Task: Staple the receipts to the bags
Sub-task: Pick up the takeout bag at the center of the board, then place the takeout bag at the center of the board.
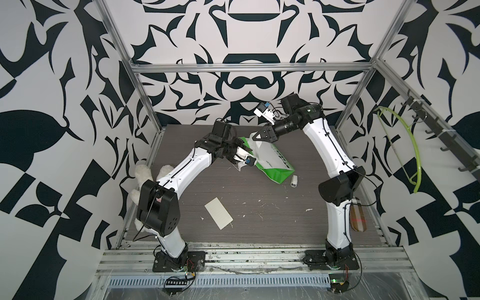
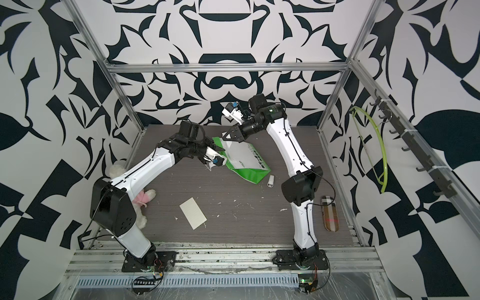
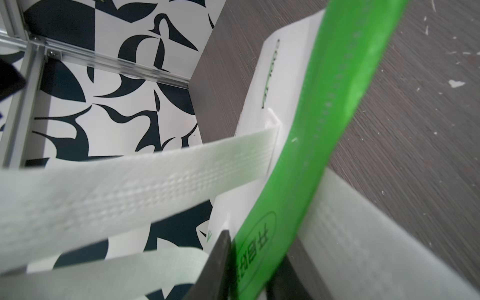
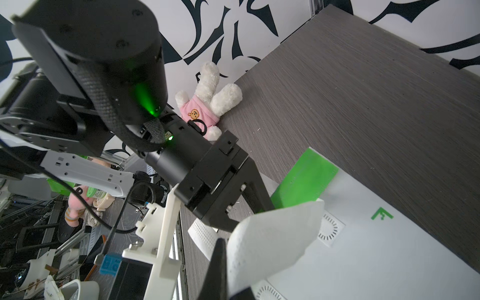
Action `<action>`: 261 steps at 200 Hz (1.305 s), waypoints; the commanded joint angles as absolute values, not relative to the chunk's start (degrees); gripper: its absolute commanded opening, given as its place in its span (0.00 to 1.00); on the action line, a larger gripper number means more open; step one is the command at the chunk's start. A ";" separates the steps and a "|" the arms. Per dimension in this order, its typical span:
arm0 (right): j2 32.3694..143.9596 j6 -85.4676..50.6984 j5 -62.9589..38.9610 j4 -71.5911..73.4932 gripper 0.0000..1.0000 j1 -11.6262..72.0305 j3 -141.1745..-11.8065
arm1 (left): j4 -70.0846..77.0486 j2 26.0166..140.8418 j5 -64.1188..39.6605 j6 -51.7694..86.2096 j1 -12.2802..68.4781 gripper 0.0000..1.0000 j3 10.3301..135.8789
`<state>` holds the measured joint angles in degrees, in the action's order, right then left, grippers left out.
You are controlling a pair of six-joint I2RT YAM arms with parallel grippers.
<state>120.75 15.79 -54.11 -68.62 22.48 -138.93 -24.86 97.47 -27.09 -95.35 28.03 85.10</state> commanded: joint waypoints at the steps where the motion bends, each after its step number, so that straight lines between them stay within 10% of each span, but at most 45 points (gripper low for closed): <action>1: 119.64 15.42 -56.34 -67.24 0.00 22.07 -140.48 | -28.03 97.82 -26.31 -97.01 28.02 0.14 86.92; 39: 117.75 9.59 -49.25 -62.30 0.00 20.22 -135.84 | -30.17 97.38 -23.49 -97.21 28.04 0.00 88.54; 63: 115.74 2.52 -41.46 -57.75 0.48 17.40 -132.53 | -30.74 96.86 -19.95 -92.60 28.06 0.00 90.48; 89: 106.24 -5.23 -32.70 -45.62 0.72 15.40 -119.40 | -33.17 96.37 -14.63 -84.26 28.06 0.00 94.38; 261: 74.96 -16.32 -28.75 -35.20 0.72 7.04 -79.86 | -87.15 115.61 18.38 -16.78 23.71 0.00 145.90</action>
